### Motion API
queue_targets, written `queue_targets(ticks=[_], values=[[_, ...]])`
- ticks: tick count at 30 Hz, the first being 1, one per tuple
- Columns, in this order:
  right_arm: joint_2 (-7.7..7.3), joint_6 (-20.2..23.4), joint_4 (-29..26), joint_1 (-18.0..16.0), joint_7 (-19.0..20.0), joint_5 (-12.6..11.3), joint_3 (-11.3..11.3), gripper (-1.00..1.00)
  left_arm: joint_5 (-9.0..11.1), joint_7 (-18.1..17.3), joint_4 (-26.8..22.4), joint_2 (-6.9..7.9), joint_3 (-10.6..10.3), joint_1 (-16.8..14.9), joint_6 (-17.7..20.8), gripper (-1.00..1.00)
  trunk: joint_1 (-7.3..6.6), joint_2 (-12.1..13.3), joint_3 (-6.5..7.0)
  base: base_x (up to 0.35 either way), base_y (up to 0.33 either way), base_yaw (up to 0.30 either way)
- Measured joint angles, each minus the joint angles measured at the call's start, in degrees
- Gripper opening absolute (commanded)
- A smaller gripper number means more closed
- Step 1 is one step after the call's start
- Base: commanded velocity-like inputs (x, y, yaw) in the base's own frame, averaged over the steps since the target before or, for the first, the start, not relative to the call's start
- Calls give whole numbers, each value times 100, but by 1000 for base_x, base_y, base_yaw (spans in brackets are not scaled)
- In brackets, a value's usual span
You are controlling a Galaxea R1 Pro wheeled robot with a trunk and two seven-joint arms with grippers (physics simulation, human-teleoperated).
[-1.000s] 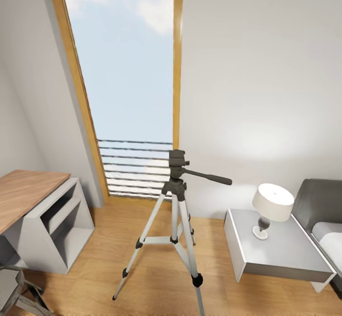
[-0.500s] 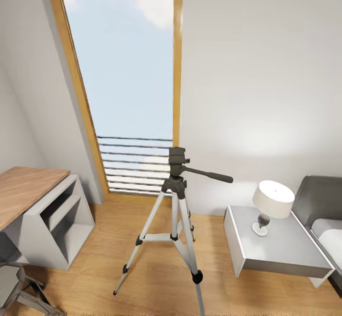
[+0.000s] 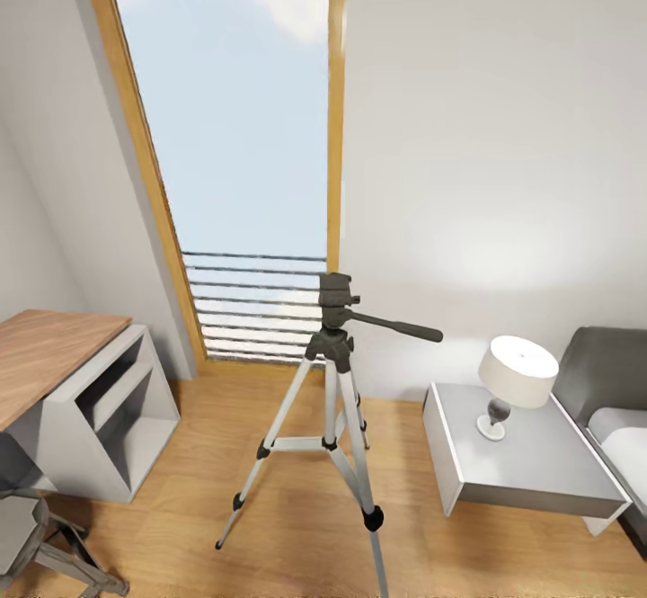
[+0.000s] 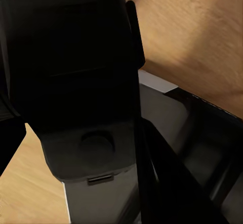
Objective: Attach the digital camera to the camera tripod in the bedroom.
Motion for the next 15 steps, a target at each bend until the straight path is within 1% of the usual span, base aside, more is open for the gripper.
queue_targets(ticks=[15], values=[[0,-7,0,0,-3,-3,0,100,-20,0,1,-6,0,0,0,-100,0,0,-136,0,0,0]])
